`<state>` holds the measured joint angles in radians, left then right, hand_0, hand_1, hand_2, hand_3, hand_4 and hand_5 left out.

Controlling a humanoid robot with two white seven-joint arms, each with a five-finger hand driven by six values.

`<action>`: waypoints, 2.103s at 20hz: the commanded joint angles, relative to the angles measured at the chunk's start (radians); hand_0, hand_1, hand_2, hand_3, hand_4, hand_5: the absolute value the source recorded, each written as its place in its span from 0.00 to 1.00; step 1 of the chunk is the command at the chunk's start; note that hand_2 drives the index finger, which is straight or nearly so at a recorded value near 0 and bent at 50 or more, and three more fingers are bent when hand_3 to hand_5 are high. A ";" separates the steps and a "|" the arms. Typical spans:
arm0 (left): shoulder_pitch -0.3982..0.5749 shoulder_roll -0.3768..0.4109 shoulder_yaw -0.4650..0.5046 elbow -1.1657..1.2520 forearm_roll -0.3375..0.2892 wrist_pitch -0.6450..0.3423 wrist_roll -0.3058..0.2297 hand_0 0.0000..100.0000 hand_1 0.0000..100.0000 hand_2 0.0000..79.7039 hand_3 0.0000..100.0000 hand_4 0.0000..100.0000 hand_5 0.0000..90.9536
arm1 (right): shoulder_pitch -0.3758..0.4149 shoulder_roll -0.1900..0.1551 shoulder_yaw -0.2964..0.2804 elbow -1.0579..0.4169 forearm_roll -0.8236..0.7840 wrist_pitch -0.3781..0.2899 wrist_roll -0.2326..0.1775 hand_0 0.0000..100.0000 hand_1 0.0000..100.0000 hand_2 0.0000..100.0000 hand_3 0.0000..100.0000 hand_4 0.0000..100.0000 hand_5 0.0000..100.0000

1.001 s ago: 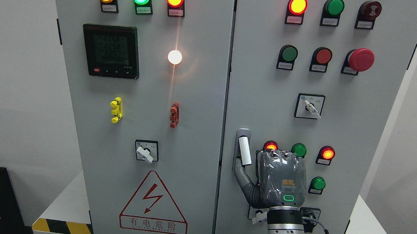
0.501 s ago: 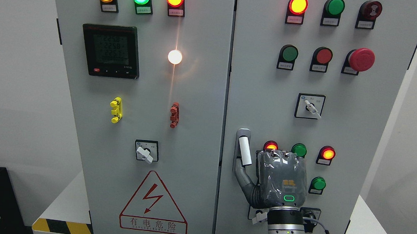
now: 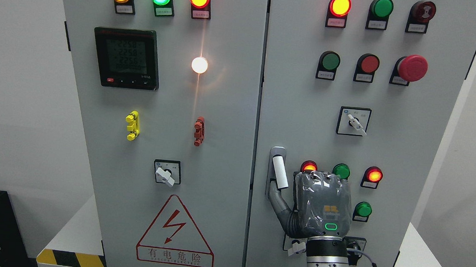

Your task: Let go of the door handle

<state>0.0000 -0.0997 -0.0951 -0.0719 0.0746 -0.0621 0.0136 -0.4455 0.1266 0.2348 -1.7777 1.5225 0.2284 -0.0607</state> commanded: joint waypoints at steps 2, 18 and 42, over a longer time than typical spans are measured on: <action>0.017 0.000 0.000 0.000 -0.001 -0.001 0.000 0.12 0.56 0.00 0.00 0.00 0.00 | 0.001 -0.002 0.000 -0.003 0.001 0.006 -0.002 0.53 0.34 0.96 1.00 1.00 1.00; 0.017 0.000 0.000 0.000 -0.001 -0.001 0.000 0.12 0.56 0.00 0.00 0.00 0.00 | 0.002 -0.004 0.000 -0.009 0.001 0.019 -0.010 0.53 0.33 0.96 1.00 1.00 1.00; 0.017 0.000 0.000 0.000 0.001 -0.001 0.000 0.12 0.56 0.00 0.00 0.00 0.00 | 0.002 -0.005 -0.003 -0.014 0.001 0.022 -0.010 0.49 0.35 0.97 1.00 1.00 1.00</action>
<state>0.0000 -0.0997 -0.0951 -0.0719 0.0751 -0.0621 0.0135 -0.4443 0.1218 0.2330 -1.7886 1.5233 0.2495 -0.0717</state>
